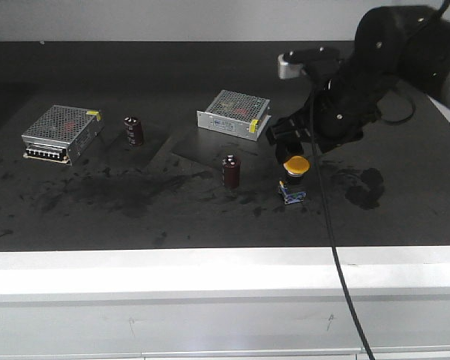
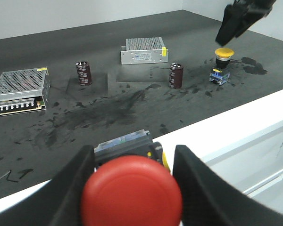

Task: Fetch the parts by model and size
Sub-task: 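Lower the right gripper onto the yellow-capped push-button switch and grasp, then lift the yellow-capped switch with the right gripper and retract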

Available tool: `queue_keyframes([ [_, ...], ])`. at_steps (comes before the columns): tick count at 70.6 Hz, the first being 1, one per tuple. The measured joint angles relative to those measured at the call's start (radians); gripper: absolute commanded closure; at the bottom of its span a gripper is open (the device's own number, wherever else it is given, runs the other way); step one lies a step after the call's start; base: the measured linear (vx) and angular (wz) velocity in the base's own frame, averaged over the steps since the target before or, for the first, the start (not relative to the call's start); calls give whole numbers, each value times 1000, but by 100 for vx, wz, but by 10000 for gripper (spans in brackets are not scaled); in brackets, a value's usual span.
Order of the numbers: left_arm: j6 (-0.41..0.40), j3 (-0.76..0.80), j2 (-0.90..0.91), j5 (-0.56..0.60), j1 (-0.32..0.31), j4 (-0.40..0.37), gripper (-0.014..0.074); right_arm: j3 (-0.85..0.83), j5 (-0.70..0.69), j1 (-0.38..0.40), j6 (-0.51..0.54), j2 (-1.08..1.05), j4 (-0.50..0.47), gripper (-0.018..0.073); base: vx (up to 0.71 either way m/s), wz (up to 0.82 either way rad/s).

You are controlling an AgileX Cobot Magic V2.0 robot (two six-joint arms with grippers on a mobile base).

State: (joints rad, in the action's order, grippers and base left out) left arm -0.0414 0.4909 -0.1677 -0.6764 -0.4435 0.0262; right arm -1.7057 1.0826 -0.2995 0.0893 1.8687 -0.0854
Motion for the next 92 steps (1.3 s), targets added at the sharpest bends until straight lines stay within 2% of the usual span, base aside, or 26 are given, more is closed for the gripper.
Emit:
queue_keyframes([
  [14, 0, 0, 0, 0, 0, 0, 603, -1, 7, 0, -3, 51, 1, 33, 0, 0],
  [23, 0, 0, 0, 0, 0, 0, 603, -1, 7, 0, -3, 71, 1, 100, 0, 0],
  [29, 0, 0, 0, 0, 0, 0, 603, -2, 8, 0, -3, 79, 3, 180, 0, 0],
  [48, 0, 0, 0, 0, 0, 0, 603, -2, 15, 0, -3, 85, 2, 576, 0, 0],
  [63, 0, 0, 0, 0, 0, 0, 603, 47, -39, 0, -4, 3, 3, 568, 0, 0],
  [92, 0, 0, 0, 0, 0, 0, 603, 519, -436, 1, -9, -515, 7, 566, 0, 0],
])
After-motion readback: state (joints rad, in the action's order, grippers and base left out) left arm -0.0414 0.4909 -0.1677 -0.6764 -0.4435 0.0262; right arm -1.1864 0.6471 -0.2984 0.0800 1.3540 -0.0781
